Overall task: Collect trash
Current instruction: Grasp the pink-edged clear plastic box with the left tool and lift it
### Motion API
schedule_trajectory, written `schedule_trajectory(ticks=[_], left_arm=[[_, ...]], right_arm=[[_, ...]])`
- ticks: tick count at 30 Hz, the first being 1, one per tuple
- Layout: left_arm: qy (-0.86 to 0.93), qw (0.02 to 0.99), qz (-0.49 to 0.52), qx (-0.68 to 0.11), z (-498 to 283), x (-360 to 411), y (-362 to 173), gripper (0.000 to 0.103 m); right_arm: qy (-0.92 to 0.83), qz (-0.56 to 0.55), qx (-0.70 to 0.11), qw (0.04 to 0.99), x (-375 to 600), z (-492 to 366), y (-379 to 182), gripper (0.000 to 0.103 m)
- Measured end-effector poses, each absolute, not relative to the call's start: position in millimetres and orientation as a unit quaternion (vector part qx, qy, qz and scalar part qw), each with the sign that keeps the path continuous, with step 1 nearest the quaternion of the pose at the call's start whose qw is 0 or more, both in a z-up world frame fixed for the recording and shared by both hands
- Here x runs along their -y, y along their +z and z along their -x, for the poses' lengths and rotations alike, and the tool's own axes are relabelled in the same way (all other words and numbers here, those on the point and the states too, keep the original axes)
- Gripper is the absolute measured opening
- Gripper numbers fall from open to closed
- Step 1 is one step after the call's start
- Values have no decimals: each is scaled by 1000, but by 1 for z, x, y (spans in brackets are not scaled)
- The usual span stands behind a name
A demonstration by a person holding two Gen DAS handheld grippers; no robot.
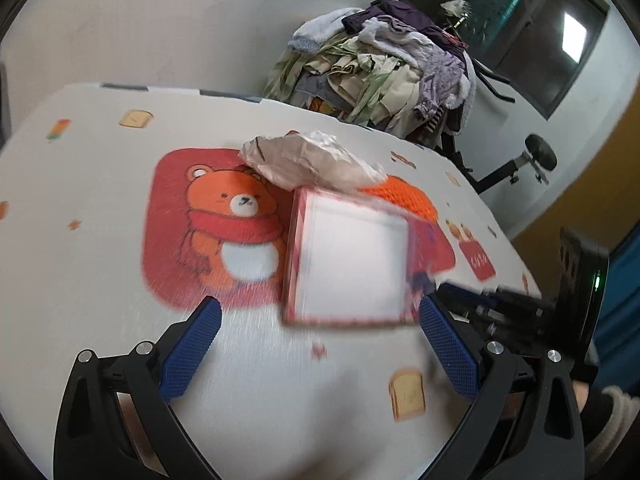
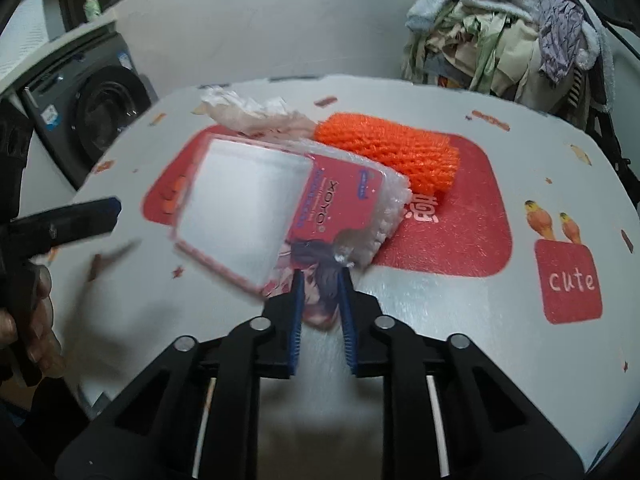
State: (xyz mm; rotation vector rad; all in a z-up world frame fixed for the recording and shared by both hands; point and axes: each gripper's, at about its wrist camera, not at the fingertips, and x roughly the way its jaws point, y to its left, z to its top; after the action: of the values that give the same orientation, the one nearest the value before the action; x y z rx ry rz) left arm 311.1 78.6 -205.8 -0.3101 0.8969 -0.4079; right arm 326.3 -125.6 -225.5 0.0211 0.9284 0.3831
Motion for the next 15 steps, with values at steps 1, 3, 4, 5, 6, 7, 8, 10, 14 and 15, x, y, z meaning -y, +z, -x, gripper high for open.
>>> schedule_trajectory(ticks=[1, 3, 4, 5, 6, 7, 8, 10, 14, 15], left_arm=[[-204, 862, 164, -435, -324, -79, -211, 97], [-218, 846, 204, -442, -347, -84, -222, 97], [-223, 841, 216, -444, -355, -85, -225, 97], [-224, 836, 228, -446, -364, -86, -228, 97], [-226, 834, 234, -447, -369, -85, -230, 97], [-231, 828, 244, -448, -375, -84, -233, 97], [-233, 826, 250, -448, -379, -83, -234, 95], [-242, 821, 264, -445, -383, -80, -236, 84], [-253, 809, 271, -455, -377, -72, -239, 53], [-255, 810, 267, -456, -374, -72, -238, 49]], right_arm=[[183, -10, -442, 878, 125, -327, -225, 19], [188, -10, -440, 878, 123, -329, -226, 19], [189, -9, -440, 878, 122, -329, -225, 19], [190, -9, -440, 877, 122, -330, -225, 19], [191, -9, -441, 877, 122, -330, -225, 18], [192, -10, -441, 877, 123, -330, -225, 18], [192, -12, -441, 877, 124, -330, -225, 17], [194, -15, -440, 877, 127, -330, -226, 16], [185, -12, -443, 877, 128, -328, -224, 15], [178, -14, -443, 879, 131, -326, -224, 16]])
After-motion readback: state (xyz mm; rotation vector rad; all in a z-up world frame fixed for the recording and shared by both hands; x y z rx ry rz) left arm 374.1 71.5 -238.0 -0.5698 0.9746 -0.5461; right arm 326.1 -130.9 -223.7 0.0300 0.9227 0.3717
